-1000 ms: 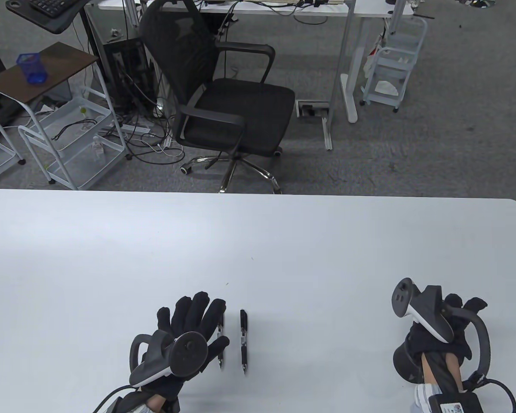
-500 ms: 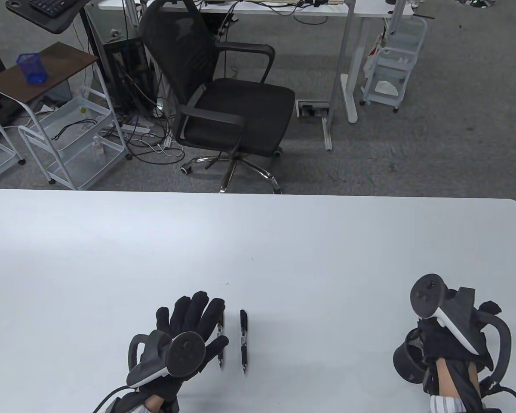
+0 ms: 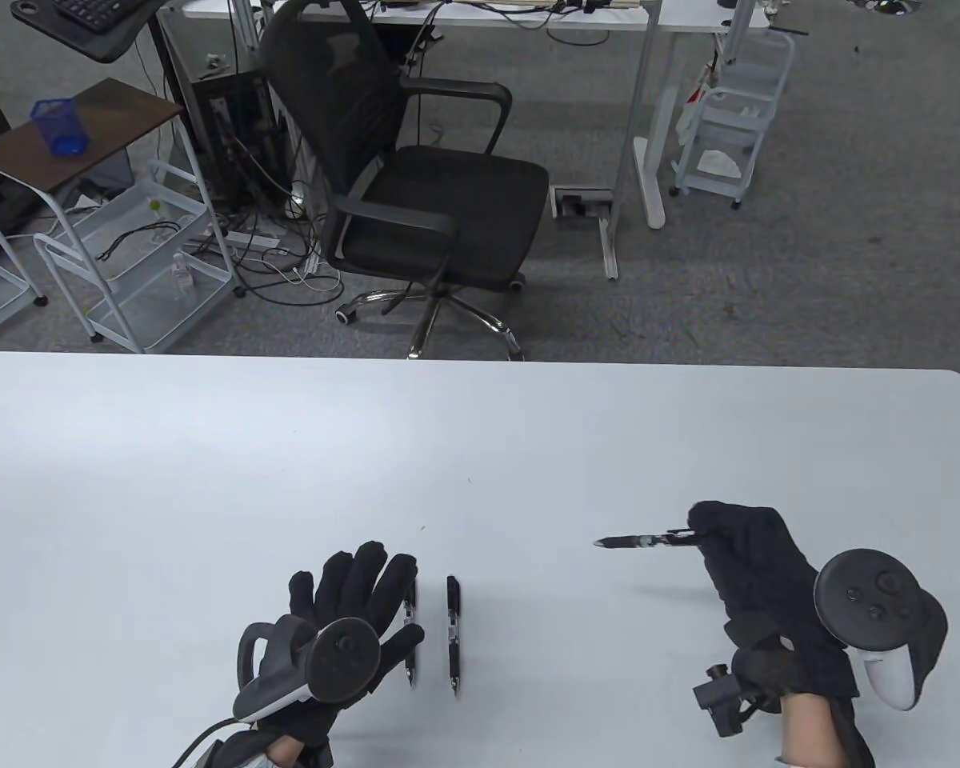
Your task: Press to open click pens
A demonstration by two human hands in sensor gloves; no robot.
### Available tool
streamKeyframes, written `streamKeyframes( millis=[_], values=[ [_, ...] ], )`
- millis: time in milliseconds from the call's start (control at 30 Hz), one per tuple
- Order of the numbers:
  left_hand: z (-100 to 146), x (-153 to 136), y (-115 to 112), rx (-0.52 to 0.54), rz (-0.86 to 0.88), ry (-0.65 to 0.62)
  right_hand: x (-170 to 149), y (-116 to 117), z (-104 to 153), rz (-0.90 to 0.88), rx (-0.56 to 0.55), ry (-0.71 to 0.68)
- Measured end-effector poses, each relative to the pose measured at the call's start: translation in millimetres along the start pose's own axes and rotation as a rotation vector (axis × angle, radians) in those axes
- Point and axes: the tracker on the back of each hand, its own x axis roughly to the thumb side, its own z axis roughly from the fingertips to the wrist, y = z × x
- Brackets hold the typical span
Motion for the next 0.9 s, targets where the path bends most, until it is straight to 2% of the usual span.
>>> streamKeyframes(
  millis=[133, 200, 500, 633, 733, 900],
  values=[
    [-0.2, -0.6, -0.3, -0.001, 0.001, 0.003, -37.7, 25.8, -2.1, -0.448, -0.093, -0.012],
    [-0.8, -1.4, -0.9, -0.004, 0.001, 0.006, -54.9, 38.8, -3.9, -0.606, -0.109, -0.018],
    [-3.2, -3.0, -4.0, -0.017, -0.007, 0.017, -97.7, 91.7, -4.9, -1.289, -0.189, 0.163],
    [-3.5, -2.5, -4.3, -0.022, -0.012, 0.019, -107.8, 104.6, -5.8, -1.327, -0.210, 0.147],
    [-4.1, -2.6, -5.2, -0.028, -0.014, 0.022, -112.4, 111.9, -3.9, -1.433, -0.207, 0.174],
    [-4.4, -1.8, -5.6, -0.033, -0.022, 0.027, -119.6, 117.6, -1.1, -1.411, -0.185, 0.201]
  ],
)
